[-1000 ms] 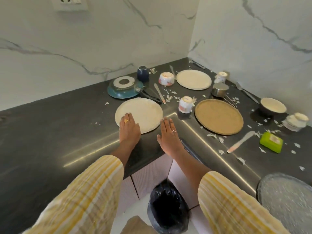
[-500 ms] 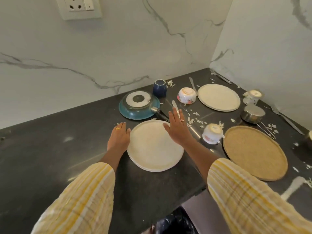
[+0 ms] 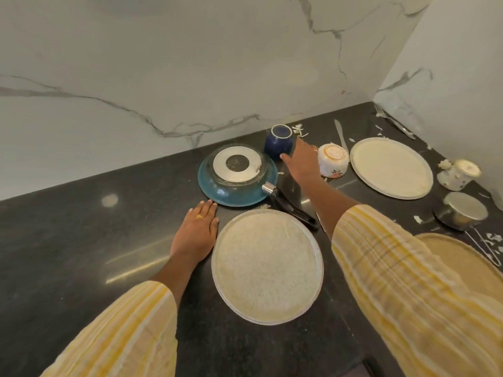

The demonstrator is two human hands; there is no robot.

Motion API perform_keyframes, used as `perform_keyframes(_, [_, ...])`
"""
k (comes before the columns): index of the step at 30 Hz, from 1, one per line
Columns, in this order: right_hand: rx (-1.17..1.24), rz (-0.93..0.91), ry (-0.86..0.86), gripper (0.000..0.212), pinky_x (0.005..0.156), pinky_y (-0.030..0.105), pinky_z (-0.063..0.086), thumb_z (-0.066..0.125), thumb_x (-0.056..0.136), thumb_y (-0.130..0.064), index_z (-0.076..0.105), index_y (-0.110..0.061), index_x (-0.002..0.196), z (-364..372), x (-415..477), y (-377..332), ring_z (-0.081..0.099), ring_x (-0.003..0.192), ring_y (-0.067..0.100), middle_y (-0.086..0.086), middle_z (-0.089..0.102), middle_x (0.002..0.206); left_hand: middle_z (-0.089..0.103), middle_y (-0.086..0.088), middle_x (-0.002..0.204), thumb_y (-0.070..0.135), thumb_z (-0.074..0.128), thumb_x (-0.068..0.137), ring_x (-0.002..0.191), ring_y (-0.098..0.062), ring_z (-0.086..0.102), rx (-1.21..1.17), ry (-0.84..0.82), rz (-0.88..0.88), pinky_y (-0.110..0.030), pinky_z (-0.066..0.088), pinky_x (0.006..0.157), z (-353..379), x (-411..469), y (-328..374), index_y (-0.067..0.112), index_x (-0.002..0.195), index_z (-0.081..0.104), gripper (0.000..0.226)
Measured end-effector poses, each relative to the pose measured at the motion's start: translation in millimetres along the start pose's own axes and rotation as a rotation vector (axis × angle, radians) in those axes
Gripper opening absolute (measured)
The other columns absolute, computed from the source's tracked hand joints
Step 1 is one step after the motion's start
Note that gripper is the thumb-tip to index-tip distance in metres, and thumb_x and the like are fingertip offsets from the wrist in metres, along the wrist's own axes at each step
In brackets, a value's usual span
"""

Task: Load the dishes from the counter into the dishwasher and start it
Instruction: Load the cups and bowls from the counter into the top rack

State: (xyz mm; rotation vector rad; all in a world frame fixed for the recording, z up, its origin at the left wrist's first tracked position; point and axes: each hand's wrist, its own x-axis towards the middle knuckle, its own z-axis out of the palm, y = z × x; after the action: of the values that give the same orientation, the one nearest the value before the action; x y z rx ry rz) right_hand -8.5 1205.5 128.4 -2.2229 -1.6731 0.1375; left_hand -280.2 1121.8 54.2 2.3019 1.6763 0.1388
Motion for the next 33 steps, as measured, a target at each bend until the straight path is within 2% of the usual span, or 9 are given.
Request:
perform_keyframes(5, [0.185, 0.134, -0.073, 0.085, 0.109, 0.039, 0.023, 0.066, 0.081, -0.045, 0.026, -0.003, 0.142, 7.8, 36.8, -18.2, 0.032, 0.134, 0.032, 0.017, 0.033, 0.146, 0.014, 0.002, 0.157, 0.033, 0.023, 0.102, 0.145, -0.012, 0.007, -0.018, 0.021, 0.004, -0.028, 0.000, 0.117, -1.7, 1.3, 2.5, 0.017, 0.149, 0.016, 0.051])
perform_keyframes(8, [0.300, 0.211, -0.093, 0.095, 0.109, 0.041, 0.025, 0.072, 0.076, -0.047, 0.021, -0.004, 0.144, 13.9, 49.2, -27.7, 0.029, 0.135, 0.034, 0.017, 0.029, 0.147, 0.016, 0.002, 0.157, 0.033, 0.024, 0.101, 0.145, -0.011, 0.008, -0.023, 0.035, 0.000, -0.028, 0.000, 0.117, -2.6, 0.6, 2.9, 0.018, 0.149, 0.018, 0.050])
perform_keyframes(14, [0.418, 0.311, -0.071, 0.085, 0.103, 0.040, 0.036, 0.078, 0.073, -0.031, 0.027, -0.007, 0.138, 23.7, 59.3, -36.6, 0.038, 0.128, 0.033, 0.015, 0.037, 0.139, 0.016, 0.002, 0.157, 0.032, 0.023, 0.101, 0.145, -0.012, 0.009, 0.000, 0.052, 0.012, -0.024, -0.003, 0.113, -1.1, -0.6, 0.5, 0.017, 0.149, 0.017, 0.050])
perform_keyframes(17, [0.418, 0.312, -0.038, 0.079, 0.098, 0.037, 0.040, 0.078, 0.074, -0.023, 0.030, -0.008, 0.135, 23.8, 59.8, -36.5, 0.043, 0.124, 0.032, 0.014, 0.041, 0.135, 0.017, 0.002, 0.157, 0.032, 0.022, 0.101, 0.145, -0.011, 0.009, 0.003, 0.059, 0.010, -0.024, -0.004, 0.112, 0.5, 0.2, -1.0, 0.017, 0.149, 0.017, 0.050])
perform_keyframes(20, [0.404, 0.267, 0.053, 0.078, 0.097, 0.036, 0.041, 0.077, 0.074, -0.017, 0.029, -0.010, 0.135, 20.8, 53.6, -35.0, 0.040, 0.125, 0.032, 0.014, 0.039, 0.136, 0.017, 0.002, 0.157, 0.032, 0.022, 0.101, 0.145, -0.012, 0.010, 0.006, 0.057, 0.007, -0.024, -0.003, 0.113, 0.7, 0.9, -0.9, 0.017, 0.149, 0.017, 0.050])
perform_keyframes(24, [0.360, 0.201, 0.168, 0.084, 0.099, 0.034, 0.039, 0.076, 0.074, -0.018, 0.025, -0.012, 0.141, 6.9, 41.5, -27.0, 0.038, 0.128, 0.032, 0.014, 0.036, 0.140, 0.018, 0.001, 0.156, 0.032, 0.023, 0.101, 0.145, -0.013, 0.011, 0.003, 0.050, 0.010, -0.026, -0.001, 0.114, -0.2, 0.4, -0.5, 0.016, 0.149, 0.018, 0.050])
perform_keyframes(33, [0.409, 0.224, 0.182, 0.089, 0.101, 0.037, 0.036, 0.078, 0.071, -0.020, 0.026, -0.013, 0.142, -16.6, -28.5, -0.4, 0.037, 0.128, 0.031, 0.011, 0.038, 0.141, 0.022, -0.002, 0.155, 0.029, 0.026, 0.101, 0.145, -0.016, 0.013, -0.023, 0.042, 0.010, -0.032, 0.003, 0.117, -5.5, -2.8, 3.4, 0.013, 0.148, 0.024, 0.049])
